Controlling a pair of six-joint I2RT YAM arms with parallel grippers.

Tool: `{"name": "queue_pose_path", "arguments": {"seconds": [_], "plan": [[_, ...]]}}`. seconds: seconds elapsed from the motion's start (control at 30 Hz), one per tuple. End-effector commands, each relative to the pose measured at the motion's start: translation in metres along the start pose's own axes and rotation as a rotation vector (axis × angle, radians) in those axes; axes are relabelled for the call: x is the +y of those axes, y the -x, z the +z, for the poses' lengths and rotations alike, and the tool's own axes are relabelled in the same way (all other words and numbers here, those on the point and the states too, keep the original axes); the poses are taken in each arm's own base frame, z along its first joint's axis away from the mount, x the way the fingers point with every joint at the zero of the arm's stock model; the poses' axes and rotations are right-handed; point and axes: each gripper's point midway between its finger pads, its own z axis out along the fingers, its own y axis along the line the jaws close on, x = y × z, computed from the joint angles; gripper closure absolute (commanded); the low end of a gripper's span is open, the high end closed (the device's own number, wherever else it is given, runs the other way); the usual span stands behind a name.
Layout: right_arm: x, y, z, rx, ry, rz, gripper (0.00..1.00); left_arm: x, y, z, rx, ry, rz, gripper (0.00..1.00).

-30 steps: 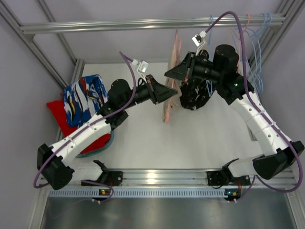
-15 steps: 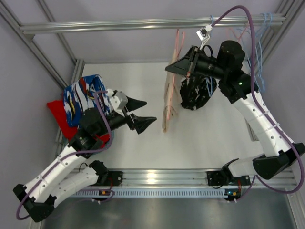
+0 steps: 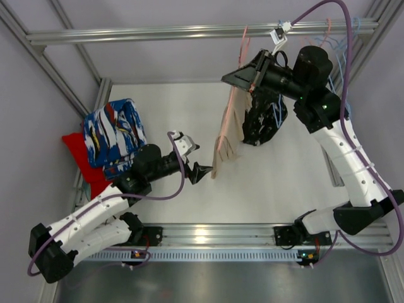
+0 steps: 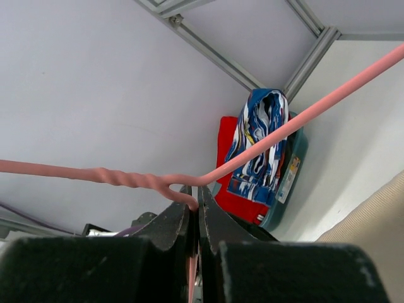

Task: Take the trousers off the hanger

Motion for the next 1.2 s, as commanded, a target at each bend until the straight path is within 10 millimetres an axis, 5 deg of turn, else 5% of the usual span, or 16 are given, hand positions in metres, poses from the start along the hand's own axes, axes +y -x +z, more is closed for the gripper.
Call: {"name": "queue_pose_path", "arguments": {"seconds": [0.0,0.27,0.67,1.17], "plan": [[0.049,0.046,-0.014,-0.161,0.106,-0.109,1.0,0.001,0.04,0.011,-0.154,0.008,0.026,0.02],[0.048,0.05,-0.009,-0.171,0.103,-0.092,1.0,-0.022,0.041,0.028,-0.175,-0.046,0.056,0.01],[0.053,0.046,-0.012,-0.15,0.133,-0.099,1.0,0.02,0.034,0.037,-0.154,0.166,0.149,0.07],[0.06,0.033,-0.015,-0.098,0.189,-0.115,1.0,0.041,0.037,0.034,-0.156,0.276,0.218,0.17]]}}
